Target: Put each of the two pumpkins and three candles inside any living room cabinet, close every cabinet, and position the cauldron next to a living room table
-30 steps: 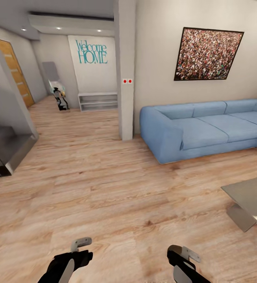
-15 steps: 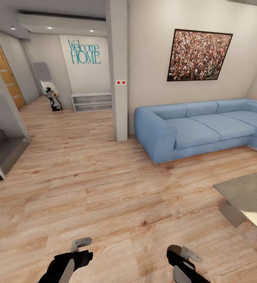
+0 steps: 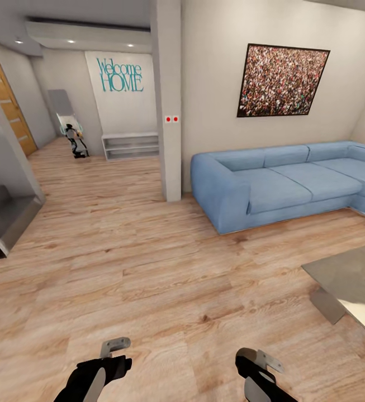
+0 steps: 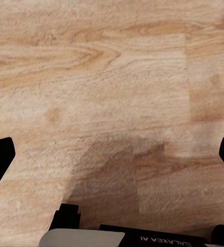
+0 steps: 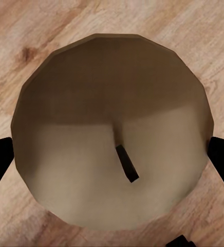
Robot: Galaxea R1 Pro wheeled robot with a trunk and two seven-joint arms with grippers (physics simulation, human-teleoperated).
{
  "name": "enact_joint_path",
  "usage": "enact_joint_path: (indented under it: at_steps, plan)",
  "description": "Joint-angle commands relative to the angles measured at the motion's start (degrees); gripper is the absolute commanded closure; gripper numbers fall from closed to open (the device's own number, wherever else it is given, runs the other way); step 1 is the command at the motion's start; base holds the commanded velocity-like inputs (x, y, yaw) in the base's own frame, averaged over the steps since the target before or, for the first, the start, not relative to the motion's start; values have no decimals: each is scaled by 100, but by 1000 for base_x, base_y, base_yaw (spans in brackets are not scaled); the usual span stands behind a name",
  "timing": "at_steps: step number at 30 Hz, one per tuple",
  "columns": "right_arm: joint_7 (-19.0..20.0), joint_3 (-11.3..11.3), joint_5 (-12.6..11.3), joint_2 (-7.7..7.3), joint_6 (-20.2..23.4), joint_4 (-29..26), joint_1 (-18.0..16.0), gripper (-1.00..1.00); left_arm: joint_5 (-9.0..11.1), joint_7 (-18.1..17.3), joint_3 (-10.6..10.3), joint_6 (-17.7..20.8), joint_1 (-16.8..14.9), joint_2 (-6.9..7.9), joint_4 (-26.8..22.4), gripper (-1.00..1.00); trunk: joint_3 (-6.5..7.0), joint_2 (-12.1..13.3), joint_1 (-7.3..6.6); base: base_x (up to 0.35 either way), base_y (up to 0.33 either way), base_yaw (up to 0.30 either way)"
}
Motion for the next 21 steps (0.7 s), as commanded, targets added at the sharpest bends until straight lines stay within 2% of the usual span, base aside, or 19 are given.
enact_joint_path:
  at_steps: [1, 10, 17, 21]
  plan:
    - [-26, 45, -65, -2, -31, -1, -4, 100, 60, 50, -9, 19, -2, 2, -7, -100, -5, -2, -1, 0, 0, 0]
    - [-26, 45, -65, -2, -31, 3, -4, 100, 68, 48, -11, 4, -2, 8, -54, -100, -7, -2, -1, -29, 20, -17]
    - [-26, 45, -65, -2, -31, 1, -4, 100, 68, 48, -15, 6, -2, 10, -58, -100, -29, -2, -1, -244, 164, -231]
    - [-26, 45, -65, -2, -31, -2, -4, 100, 68, 48, -17, -1, -2, 9, -57, -100, -43, -2, -1, -60, 44, -258]
